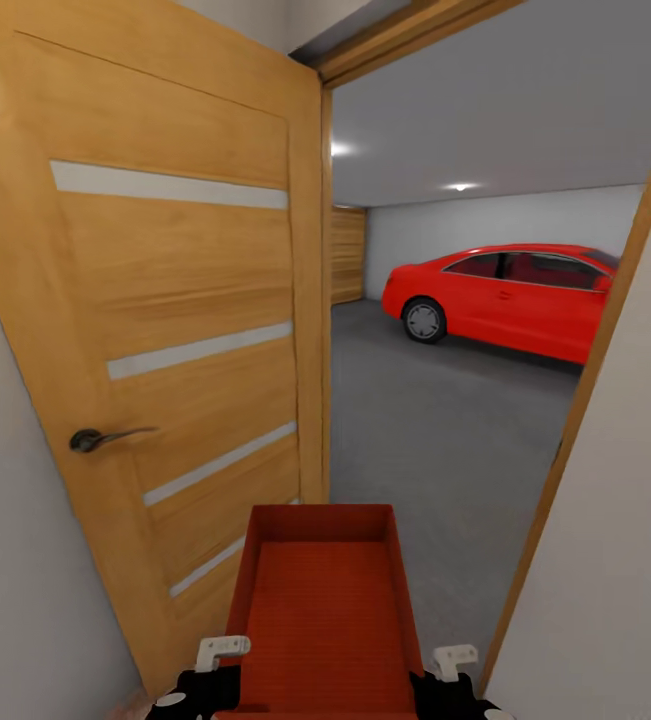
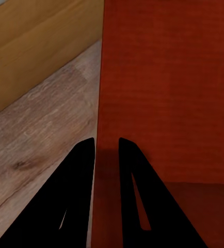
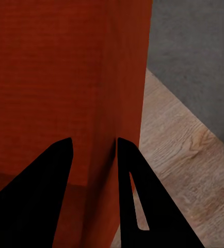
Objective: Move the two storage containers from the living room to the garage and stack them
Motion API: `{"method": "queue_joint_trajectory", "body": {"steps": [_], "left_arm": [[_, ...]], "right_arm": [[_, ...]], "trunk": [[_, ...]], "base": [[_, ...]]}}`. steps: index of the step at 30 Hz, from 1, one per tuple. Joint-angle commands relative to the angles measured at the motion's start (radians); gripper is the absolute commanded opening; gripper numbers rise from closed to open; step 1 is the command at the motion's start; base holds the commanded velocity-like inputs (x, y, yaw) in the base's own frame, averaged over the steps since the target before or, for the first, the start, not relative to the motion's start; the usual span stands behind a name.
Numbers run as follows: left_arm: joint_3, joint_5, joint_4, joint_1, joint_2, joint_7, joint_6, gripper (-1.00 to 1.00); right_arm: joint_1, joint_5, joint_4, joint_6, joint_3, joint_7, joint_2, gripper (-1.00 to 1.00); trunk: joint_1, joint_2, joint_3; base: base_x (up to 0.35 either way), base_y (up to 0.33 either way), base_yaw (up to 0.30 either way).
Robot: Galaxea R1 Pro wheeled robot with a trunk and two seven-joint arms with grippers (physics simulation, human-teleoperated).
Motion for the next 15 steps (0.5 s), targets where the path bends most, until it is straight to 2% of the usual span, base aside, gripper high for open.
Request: {"method": "queue_joint_trajectory", "body": {"steps": [1, 8, 15], "left_arm": [[0.003, -0.011, -0.075, -0.001, 0.003, 0.005, -0.018, -1.00], [0.003, -0.010, -0.075, 0.000, 0.005, 0.005, -0.018, -1.00], [0.003, -0.010, -0.075, -0.001, 0.006, 0.005, -0.018, -1.00]], "right_arm": [[-0.001, -0.007, 0.004, -0.002, 0.009, -0.001, -0.006, -1.00], [-0.001, -0.007, 0.004, -0.002, 0.009, -0.001, -0.006, -1.00], [-0.001, -0.007, 0.004, -0.002, 0.009, -0.001, -0.006, -1.00]], "trunk": [[0.001, -0.001, -0.002], [0.001, -0.001, -0.002], [0.001, -0.001, -0.002]], "base": [[0.140, 0.238, -0.255], [0.129, 0.217, -0.255], [0.018, 0.030, -0.255]]}}
